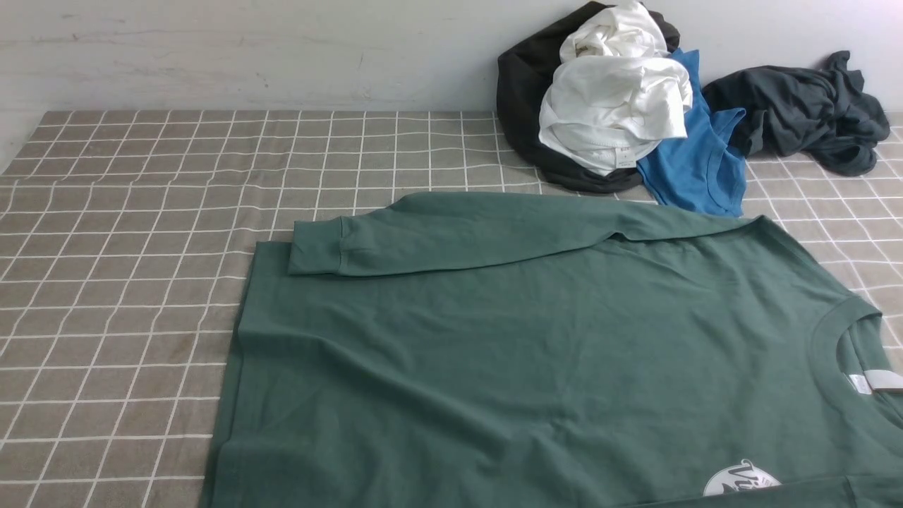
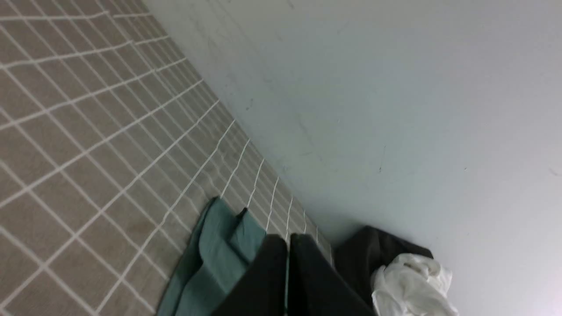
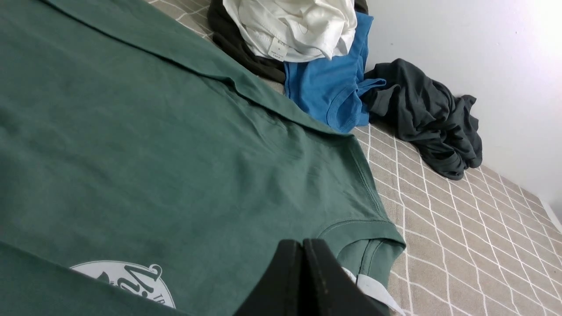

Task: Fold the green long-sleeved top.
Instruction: Use the left arm to clamp the cuff closest to it

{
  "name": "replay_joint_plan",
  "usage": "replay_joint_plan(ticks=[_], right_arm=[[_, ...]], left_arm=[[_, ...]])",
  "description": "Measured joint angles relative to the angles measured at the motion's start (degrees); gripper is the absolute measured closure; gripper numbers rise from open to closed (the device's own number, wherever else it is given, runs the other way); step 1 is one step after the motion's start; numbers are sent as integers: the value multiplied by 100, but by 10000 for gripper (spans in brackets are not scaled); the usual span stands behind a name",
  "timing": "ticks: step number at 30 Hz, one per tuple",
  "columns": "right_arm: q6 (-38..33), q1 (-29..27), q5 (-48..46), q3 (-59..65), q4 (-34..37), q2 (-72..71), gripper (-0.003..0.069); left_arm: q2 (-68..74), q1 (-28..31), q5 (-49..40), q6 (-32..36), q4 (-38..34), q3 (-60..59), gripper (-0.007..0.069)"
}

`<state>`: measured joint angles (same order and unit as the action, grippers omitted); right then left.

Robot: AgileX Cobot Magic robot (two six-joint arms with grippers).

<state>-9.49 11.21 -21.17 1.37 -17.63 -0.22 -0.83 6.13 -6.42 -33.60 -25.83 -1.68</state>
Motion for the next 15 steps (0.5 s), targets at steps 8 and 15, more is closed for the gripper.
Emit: replay_joint_plan(ticks=[8,15], right_arm=[[168,0,-26,1,4030,0,673],[211,0,-12,-1,6742,0,673]], left_arm=[[0,0,-276,-7,0,0,631],[0,0,-511,-17,0,0,631]])
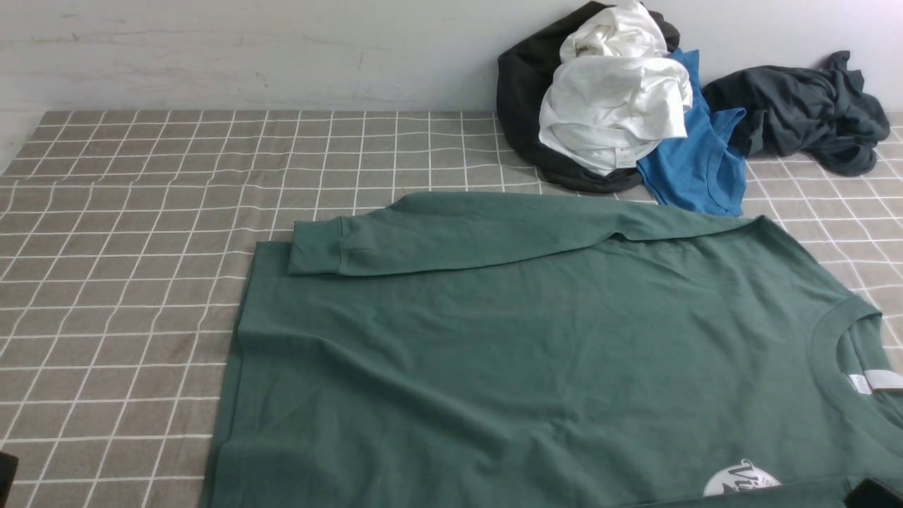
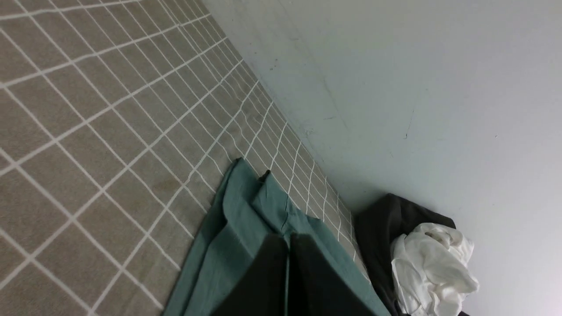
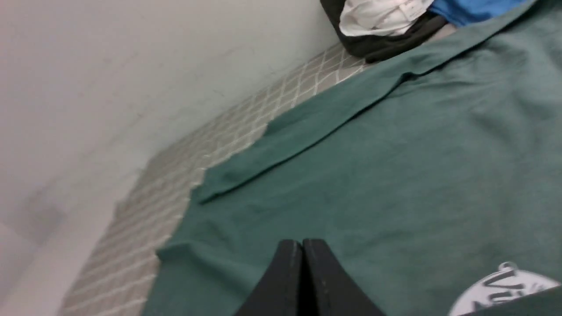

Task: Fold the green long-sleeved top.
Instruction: Use the left arm to clamp the cuff closest to it

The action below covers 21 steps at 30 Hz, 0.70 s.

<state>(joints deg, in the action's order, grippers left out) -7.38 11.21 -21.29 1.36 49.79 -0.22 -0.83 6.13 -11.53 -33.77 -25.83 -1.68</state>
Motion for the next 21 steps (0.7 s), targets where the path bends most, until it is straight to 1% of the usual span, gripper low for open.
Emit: replay_joint_plan(ticks=[2,4,5,9,12,14,15,17,20,21], right_arm=[[31,0,6,0,175,0,673],[81,0,32,0,570,0,673],[81,0,76,0,647,0,673],[88,0,510,17,886,0,673],[100,0,856,17,1453,0,673],[100,0,940,17,1733,0,673],[100,0,961,17,1757,0,673],[100,0,1237,17,1993,0,673],[-27,0,1566,17,2048,0,673],[-142,0,1656,17,2058,0,673]], left_arm=[[0,0,-49,0,0,0,631],[0,0,-145,0,0,0,631],[0,0,-172,-5,0,0,631],[0,0,-186,-23,-33,0,631],[0,0,-199,-17,-235,0,631],[0,0,-276,43,-283,40,631],[0,0,-291,54,-290,50,631],[0,0,-480,393,-323,291,631],[0,0,-662,1063,-336,651,631],[0,0,-769,1525,-341,823,631]])
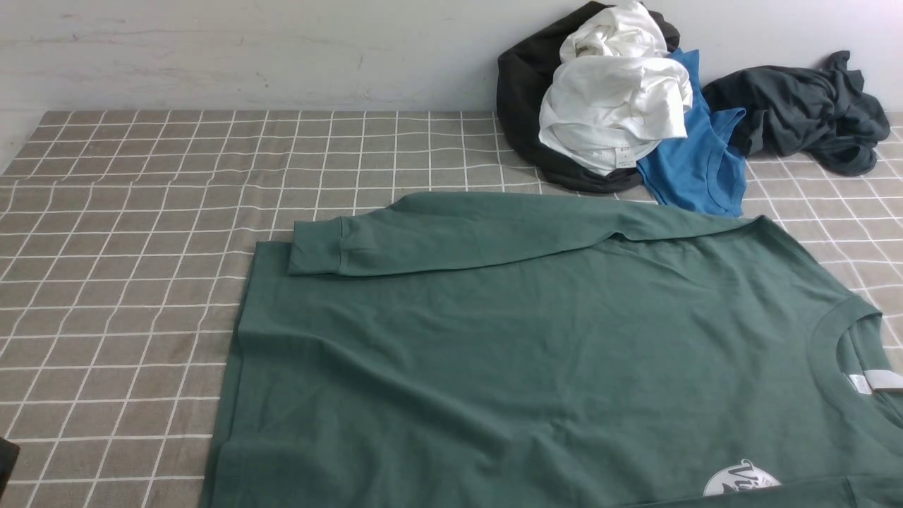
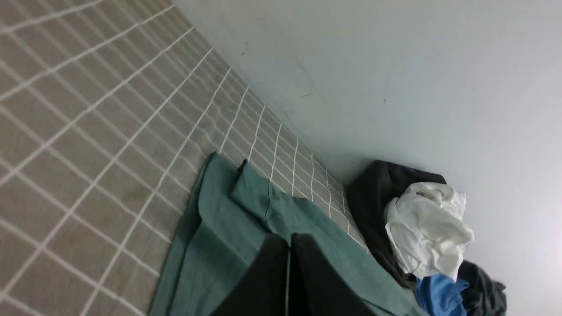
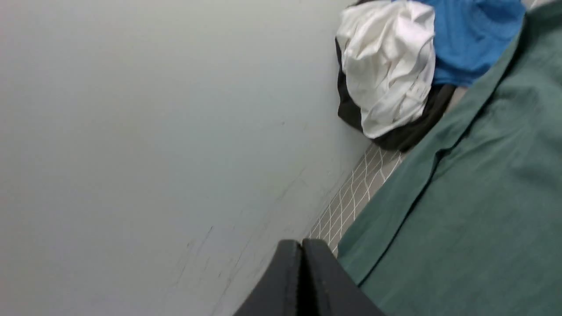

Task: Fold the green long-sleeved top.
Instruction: Use the left arm to clamp the cuff closest to it

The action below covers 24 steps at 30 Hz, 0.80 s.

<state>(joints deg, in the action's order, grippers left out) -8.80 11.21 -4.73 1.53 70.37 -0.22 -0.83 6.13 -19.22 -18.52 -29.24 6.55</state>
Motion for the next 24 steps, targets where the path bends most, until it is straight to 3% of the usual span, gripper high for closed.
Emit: replay_joint_plan(ticks=[2,3,4,5,6,8,11,12,13,17,18,20,24], right_arm=[[-126,0,57,0,6,0,673],[-297,0,91,0,5,0,673],[-316,0,91,0,5,0,673],[-499,0,96,0,5,0,673],[-521,0,96,0,5,0,673],[-825,0,117,0,19,0,673],[-1361,0,148,0,23,0,673],[-1871,0,135,-22,32,0,673],[-1941,0,135,-45,41,0,673],[-3884,0,108,-750,40,145,673],[-3967,0,113,-834,40,186,673],[-4900,0,118,-1309,40,539,673],[-6011,0,123,-2129,40,1607,673]], left_arm=[[0,0,-115,355,0,164,631],[0,0,-317,1016,-28,360,631],[0,0,-317,1086,-29,382,631],[0,0,-528,1643,-89,555,631],[0,0,-556,1709,-94,555,631],[0,0,-915,2459,-247,748,631],[0,0,-1318,2880,-337,927,631],[54,0,-1675,3039,-343,1081,631],[69,0,-1721,3066,-343,1104,631],[751,0,-2744,3273,-205,1778,631],[834,0,-2826,3293,-179,1814,631],[1334,0,-3280,3440,-10,2302,631],[2193,-55,-4064,3742,513,3154,631]])
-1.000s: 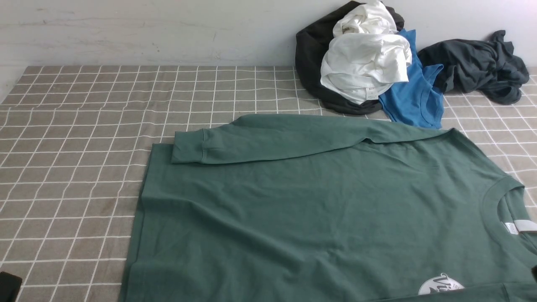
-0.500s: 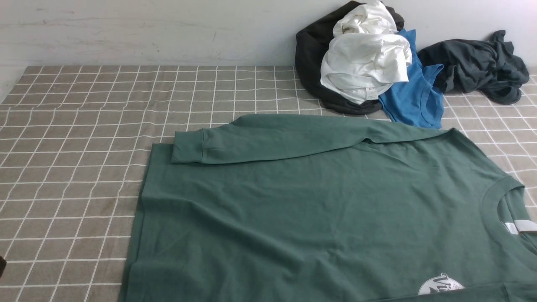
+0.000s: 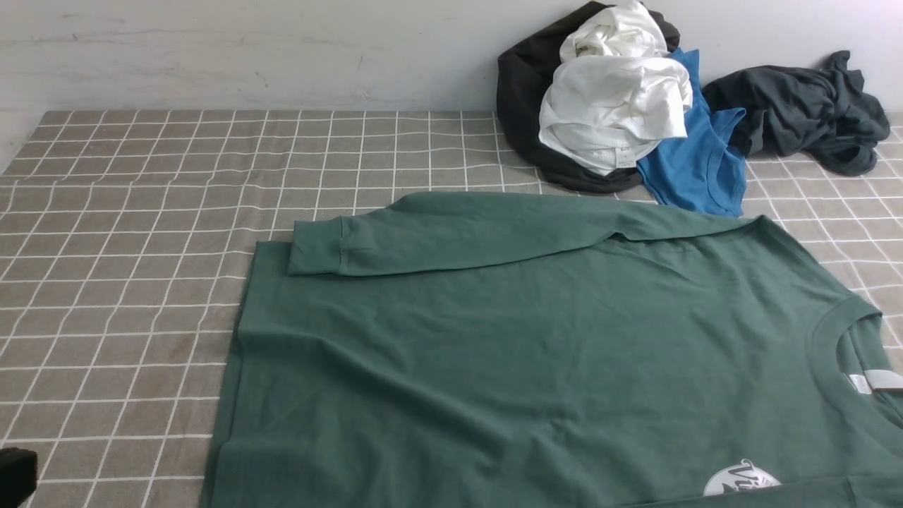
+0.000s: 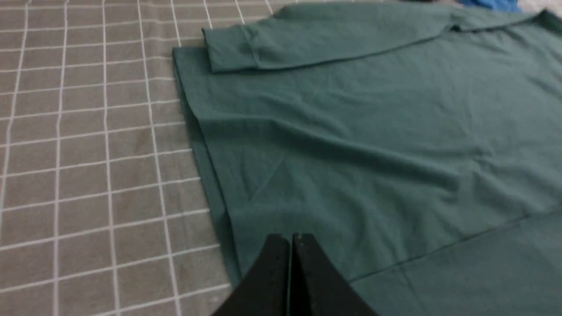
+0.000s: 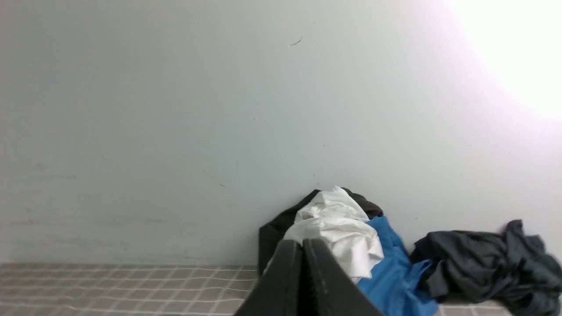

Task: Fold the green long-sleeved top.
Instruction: Use the left arm to clamp the cuff closest to it

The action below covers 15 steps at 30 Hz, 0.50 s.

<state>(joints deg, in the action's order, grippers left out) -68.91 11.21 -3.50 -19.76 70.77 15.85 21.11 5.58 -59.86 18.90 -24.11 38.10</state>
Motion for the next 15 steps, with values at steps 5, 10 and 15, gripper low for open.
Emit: replay_joint_plan(ticks=[5,10,15], right_arm=[[-976,0,-518,-739,0,1649,673],[-994,0,-1989,-1234,-484,3045,673],[-46,35,-3446,-2156,-2615,4082,673]], left_arm=[[841,-456,-1029,60,1007,903,631],[1416,-935,-1197,-146,1827,1131,631],[1801,-1248,-1211,-199,2022,1131,631]])
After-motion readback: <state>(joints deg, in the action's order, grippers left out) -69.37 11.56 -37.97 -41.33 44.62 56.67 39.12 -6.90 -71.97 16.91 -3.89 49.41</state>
